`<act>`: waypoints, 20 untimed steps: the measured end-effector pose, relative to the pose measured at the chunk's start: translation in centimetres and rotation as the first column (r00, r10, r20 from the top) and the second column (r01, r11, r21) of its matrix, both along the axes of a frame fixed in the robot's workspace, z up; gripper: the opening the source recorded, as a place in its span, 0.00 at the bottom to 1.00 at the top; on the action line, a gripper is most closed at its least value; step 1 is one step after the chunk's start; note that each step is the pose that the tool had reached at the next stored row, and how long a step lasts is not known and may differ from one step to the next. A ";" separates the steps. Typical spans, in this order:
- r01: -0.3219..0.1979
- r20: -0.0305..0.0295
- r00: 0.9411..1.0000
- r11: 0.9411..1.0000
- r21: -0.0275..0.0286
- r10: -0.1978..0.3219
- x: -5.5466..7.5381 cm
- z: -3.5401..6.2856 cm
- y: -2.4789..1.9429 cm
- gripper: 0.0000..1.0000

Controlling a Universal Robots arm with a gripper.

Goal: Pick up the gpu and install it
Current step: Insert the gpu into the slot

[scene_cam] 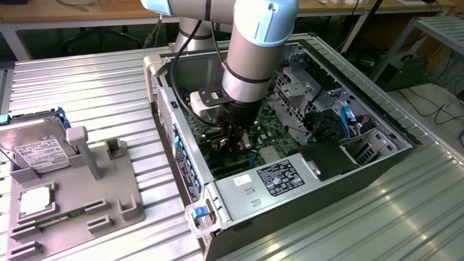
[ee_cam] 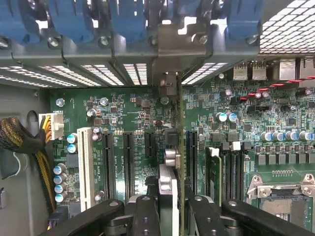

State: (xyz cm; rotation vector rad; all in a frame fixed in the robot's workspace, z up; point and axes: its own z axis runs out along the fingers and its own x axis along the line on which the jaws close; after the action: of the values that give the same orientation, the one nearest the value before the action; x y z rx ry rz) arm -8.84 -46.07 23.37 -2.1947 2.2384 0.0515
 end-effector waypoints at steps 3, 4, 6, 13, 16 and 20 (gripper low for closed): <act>0.000 0.000 1.000 1.000 0.000 0.000 0.0 0.00 0.00 0.28; 0.000 0.000 1.000 1.000 0.000 0.000 0.0 0.00 0.00 0.28; 0.000 0.000 1.000 1.000 0.000 0.000 0.0 0.00 0.00 0.28; 0.000 0.000 1.000 1.000 0.000 0.000 0.0 0.00 0.00 0.28; 0.000 0.000 1.000 1.000 -0.002 0.000 0.0 0.00 0.04 0.28; 0.000 0.000 1.000 1.000 -0.006 0.000 0.0 0.00 0.19 0.28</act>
State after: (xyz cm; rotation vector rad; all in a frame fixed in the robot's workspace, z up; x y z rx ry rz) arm -8.84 -45.88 23.37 -2.1978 2.2416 0.0447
